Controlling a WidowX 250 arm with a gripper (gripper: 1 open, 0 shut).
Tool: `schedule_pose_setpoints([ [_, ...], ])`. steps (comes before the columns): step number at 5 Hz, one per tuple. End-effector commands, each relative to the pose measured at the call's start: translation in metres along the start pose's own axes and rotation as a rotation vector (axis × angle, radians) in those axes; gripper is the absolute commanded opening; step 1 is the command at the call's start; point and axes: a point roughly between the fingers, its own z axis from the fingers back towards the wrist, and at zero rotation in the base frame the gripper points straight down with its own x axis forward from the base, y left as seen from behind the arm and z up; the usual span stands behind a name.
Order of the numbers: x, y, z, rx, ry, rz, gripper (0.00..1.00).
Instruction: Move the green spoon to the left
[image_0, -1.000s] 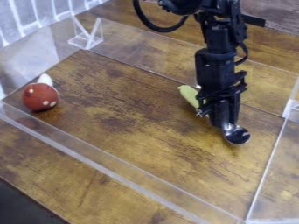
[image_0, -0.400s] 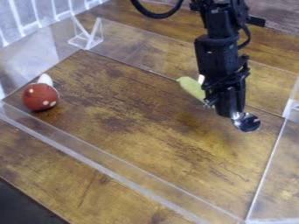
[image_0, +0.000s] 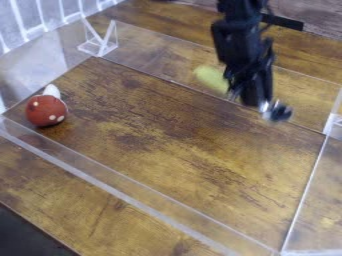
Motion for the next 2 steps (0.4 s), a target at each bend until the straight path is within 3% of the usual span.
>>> schedule_pose_setpoints([
  [1,0.004,-0.033,0.011,-0.085,-0.034,0.009,0.00],
  [2,0.023,-0.039,0.017,-0.121,-0.082,0.101,0.00],
])
